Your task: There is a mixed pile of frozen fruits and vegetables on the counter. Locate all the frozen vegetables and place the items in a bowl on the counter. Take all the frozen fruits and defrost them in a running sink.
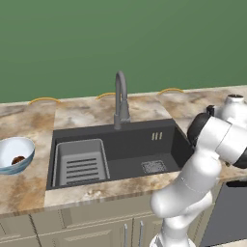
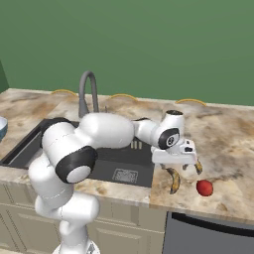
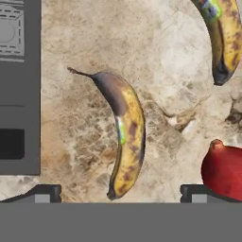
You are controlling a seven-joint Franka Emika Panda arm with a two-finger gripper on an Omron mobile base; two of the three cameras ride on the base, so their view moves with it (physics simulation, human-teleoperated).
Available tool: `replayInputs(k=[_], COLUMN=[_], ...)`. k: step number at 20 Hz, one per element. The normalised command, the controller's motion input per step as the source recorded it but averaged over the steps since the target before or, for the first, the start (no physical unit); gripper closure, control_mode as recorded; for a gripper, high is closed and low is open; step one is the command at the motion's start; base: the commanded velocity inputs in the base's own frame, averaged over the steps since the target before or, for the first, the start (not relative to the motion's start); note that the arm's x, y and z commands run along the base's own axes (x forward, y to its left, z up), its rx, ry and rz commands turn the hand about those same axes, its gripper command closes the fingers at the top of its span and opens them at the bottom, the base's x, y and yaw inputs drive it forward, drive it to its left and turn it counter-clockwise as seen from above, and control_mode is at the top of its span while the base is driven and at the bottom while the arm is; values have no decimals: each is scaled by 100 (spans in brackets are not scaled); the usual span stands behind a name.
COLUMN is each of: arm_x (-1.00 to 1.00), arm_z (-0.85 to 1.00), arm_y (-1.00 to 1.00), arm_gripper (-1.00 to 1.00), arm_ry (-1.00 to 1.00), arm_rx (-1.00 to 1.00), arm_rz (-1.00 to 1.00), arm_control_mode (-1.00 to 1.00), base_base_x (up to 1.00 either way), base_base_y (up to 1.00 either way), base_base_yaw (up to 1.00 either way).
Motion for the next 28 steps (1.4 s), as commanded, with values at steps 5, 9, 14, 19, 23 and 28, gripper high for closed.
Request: replayInputs(k=[5, 9, 14, 19, 23, 28], arm_x=[21, 3, 3, 3, 7, 6], arm_z=[-31, -40, -48, -53, -35, -10], arm_y=[-9, 13, 3, -5, 0, -2], arm_gripper=[-100, -100, -100, -100, 100, 100], arm_ry=[-2, 0, 0, -4, -1, 2], arm_rx=[1, 0, -2, -7, 0, 0], arm_rz=[3, 1, 0, 0, 0, 0], arm_control_mode=[-100, -100, -100, -100, -100, -100], base_base_x=[0, 0, 0, 0, 0, 0], base_base_y=[0, 0, 0, 0, 0, 0], base_base_yaw=[0, 0, 0, 0, 0, 0])
